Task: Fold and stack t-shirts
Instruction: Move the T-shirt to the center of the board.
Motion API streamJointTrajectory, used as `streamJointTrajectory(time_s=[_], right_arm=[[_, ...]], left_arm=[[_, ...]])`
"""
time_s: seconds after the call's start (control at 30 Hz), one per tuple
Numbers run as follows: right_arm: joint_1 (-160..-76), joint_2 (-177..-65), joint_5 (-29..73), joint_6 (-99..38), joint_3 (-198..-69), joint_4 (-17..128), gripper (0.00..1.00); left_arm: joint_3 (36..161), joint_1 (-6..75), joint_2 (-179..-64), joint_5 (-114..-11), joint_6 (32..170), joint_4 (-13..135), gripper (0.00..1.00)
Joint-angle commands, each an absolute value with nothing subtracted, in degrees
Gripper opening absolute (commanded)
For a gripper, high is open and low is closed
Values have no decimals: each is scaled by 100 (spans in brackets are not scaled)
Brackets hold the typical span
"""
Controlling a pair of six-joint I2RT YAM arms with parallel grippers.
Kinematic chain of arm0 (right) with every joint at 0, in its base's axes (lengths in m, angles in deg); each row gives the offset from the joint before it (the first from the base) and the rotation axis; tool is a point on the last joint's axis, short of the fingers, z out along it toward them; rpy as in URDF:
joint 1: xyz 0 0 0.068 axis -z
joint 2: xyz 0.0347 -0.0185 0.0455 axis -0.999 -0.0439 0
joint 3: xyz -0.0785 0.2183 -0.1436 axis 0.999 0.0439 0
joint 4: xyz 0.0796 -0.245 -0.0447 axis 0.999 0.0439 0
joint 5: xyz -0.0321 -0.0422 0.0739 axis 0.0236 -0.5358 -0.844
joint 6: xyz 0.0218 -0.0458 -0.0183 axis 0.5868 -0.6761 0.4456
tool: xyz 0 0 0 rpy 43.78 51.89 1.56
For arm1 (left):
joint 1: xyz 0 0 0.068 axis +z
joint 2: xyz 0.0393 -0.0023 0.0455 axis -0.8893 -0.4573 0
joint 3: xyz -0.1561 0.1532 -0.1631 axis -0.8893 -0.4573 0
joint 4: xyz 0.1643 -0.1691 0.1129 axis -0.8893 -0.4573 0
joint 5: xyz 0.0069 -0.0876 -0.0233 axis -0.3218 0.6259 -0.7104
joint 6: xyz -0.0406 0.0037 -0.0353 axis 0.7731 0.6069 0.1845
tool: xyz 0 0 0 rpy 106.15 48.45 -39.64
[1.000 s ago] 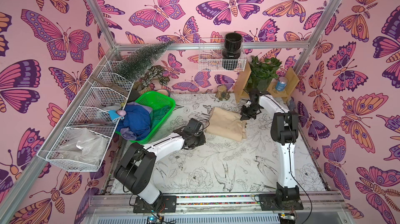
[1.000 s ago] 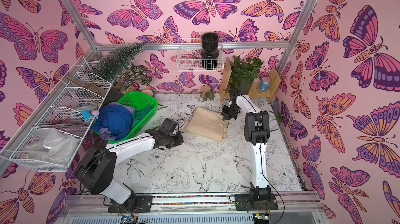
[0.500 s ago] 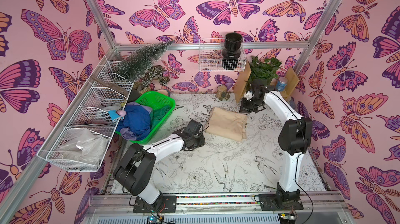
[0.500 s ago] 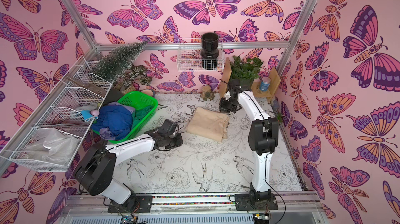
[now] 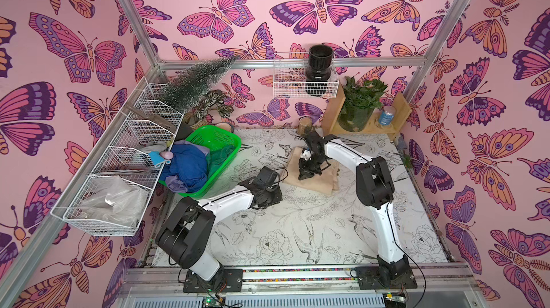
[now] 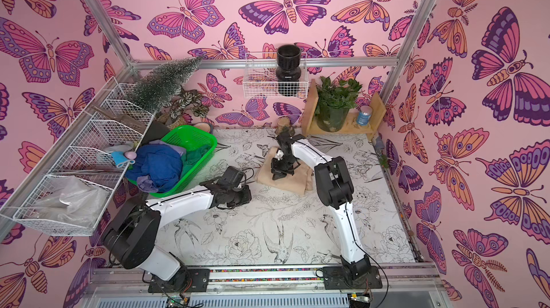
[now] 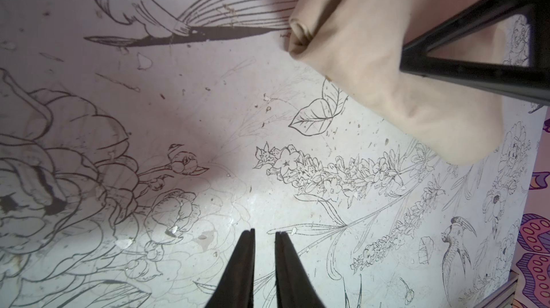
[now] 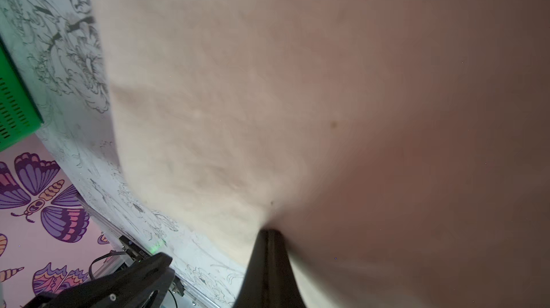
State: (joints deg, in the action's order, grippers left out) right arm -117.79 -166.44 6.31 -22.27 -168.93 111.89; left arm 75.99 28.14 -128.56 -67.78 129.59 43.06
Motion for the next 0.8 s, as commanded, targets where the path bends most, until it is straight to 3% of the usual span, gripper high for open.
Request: streamJointTrajectory(time_s=[0.0,0.3,0.77], right_arm=[[-11802,-16717,710,-2112,-17092,11367,0],[-11399,-17210,1510,-1897,-16831,11570,0],[-9132,-15186,2308,-1981,-14175,10787,0]], left_arm=[[7471,2781,-12685,-6812,12922,4370,19],[7686,2781,-12761,-6763,12780,4279,19],[7919,2799,-12830,-6808,12545,4131,19]])
